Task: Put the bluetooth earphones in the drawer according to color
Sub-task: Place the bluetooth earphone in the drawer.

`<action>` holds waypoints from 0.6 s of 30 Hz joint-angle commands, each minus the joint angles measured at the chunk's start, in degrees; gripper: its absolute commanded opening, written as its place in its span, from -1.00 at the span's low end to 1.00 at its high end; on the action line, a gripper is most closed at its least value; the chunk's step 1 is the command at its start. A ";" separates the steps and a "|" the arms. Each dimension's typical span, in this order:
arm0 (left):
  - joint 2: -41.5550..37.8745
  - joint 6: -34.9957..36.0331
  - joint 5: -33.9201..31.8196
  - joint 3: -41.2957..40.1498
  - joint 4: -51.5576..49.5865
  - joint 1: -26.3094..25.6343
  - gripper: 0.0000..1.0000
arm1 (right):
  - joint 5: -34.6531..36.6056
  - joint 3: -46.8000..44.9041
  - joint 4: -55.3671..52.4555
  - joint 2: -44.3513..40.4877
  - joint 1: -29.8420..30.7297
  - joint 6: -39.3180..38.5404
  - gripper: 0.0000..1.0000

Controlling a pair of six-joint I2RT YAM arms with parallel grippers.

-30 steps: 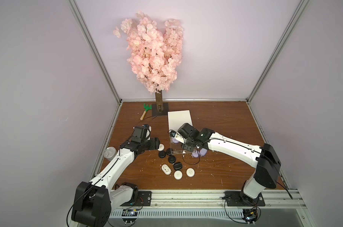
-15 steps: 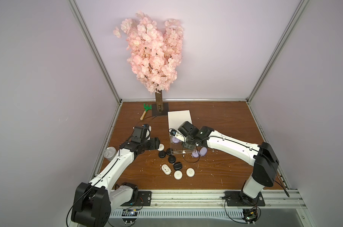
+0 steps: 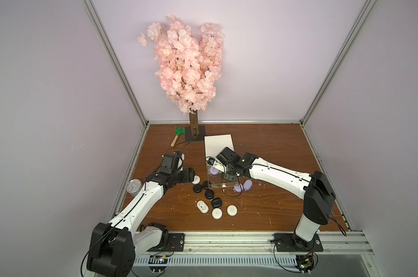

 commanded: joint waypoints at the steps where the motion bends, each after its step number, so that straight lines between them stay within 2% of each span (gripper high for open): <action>1: -0.03 0.80 0.45 -0.48 0.28 0.20 0.69 | 1.52 2.89 -0.72 -1.20 -0.10 -0.48 0.26; 4: -0.08 0.76 0.44 -0.46 0.20 0.23 0.69 | 2.77 3.96 -1.25 -1.85 -0.06 -0.20 0.31; 7: -0.33 0.79 0.20 -0.53 0.22 0.18 0.69 | 6.98 5.42 -1.04 -4.30 0.37 1.56 0.31; 11: -0.36 0.93 0.04 -0.47 0.20 0.23 0.68 | 14.63 2.37 3.68 -13.45 1.22 7.35 0.28; 13: -0.42 1.01 0.01 -0.48 0.20 0.20 0.69 | 18.25 -0.40 4.69 -18.89 1.17 14.99 0.31; 16: -0.17 1.13 -0.08 -0.39 0.20 0.24 0.69 | 21.46 0.27 -5.19 -21.92 -0.11 31.33 0.36; 18: -0.05 1.11 -0.16 -0.39 0.20 0.24 0.68 | 18.12 1.57 -13.27 -21.97 -2.84 42.20 0.36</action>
